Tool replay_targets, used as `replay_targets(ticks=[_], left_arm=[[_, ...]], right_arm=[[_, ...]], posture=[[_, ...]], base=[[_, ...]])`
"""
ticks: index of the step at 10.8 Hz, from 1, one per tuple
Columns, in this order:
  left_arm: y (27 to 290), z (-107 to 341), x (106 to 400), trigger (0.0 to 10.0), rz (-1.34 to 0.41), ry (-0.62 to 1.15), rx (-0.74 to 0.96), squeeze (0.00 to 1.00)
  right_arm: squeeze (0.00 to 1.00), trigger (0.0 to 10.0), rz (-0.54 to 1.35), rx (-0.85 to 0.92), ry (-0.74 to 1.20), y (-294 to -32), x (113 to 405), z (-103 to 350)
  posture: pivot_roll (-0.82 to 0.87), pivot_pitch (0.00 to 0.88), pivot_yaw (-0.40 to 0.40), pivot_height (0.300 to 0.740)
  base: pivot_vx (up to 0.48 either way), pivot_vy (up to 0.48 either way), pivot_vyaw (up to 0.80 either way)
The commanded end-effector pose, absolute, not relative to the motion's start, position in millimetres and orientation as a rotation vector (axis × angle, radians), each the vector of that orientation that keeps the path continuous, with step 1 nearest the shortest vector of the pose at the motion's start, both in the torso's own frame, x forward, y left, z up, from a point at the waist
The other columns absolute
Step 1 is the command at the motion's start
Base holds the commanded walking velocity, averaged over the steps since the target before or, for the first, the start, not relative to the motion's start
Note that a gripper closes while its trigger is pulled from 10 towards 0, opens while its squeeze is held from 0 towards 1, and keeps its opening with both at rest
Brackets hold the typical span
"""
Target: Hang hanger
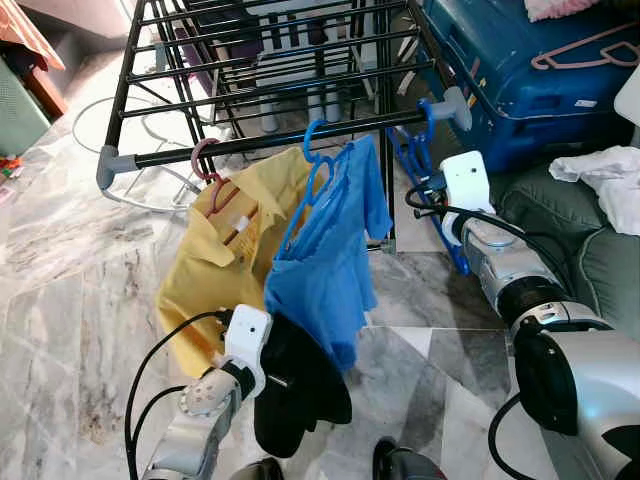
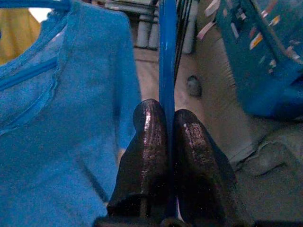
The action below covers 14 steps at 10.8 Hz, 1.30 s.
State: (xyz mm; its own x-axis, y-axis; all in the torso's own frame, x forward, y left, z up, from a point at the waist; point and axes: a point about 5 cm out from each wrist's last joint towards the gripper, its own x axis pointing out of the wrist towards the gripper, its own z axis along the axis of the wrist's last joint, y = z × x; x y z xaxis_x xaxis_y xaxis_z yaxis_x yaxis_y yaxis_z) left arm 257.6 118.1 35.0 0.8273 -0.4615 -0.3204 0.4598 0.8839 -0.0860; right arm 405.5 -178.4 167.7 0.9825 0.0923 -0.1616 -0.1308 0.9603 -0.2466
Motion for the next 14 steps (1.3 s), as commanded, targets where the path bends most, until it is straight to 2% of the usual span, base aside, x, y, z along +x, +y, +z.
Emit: replay_targets(ticks=[1, 4, 5, 6, 10, 14], left_arm=[[121, 36, 260, 10.0, -0.480, 0.336, 0.010, 0.00], [116, 35, 262, 10.0, -0.482, 0.340, 0.000, 0.00], [114, 34, 264, 10.0, -0.486, 0.340, 0.004, 0.00], [110, 34, 270, 10.0, -0.476, 0.337, 0.016, 0.00], [105, 41, 284, 10.0, -0.434, 0.267, 0.040, 0.00], [131, 35, 294, 10.0, -0.248, 0.252, 0.088, 0.00]], right_arm=[[0.00, 0.0, 0.123, -0.265, 0.101, -174, 408, 178], [0.00, 0.0, 0.162, -0.268, 0.039, -170, 403, 170], [0.00, 0.6, 0.170, -0.258, 0.033, -170, 399, 163], [0.00, 9.8, 0.179, -0.258, 0.049, -174, 391, 146], [0.00, 10.0, 0.179, -0.250, 0.052, -190, 357, 104], [0.00, 10.0, 0.172, -0.345, 0.027, -188, 324, 77]], posture=[[-0.10, 0.139, 0.095, 0.740], [-0.12, 0.133, 0.088, 0.740], [-0.14, 0.124, 0.084, 0.740], [-0.16, 0.108, 0.081, 0.740], [-0.27, 0.114, 0.082, 0.740], [-0.24, 0.044, 0.044, 0.740]], base=[[0.000, 0.000, 0.00], [0.000, 0.000, 0.00], [0.000, 0.000, 0.00], [0.000, 0.000, 0.00], [0.000, 0.000, 0.00], [0.000, 0.000, 0.00]])
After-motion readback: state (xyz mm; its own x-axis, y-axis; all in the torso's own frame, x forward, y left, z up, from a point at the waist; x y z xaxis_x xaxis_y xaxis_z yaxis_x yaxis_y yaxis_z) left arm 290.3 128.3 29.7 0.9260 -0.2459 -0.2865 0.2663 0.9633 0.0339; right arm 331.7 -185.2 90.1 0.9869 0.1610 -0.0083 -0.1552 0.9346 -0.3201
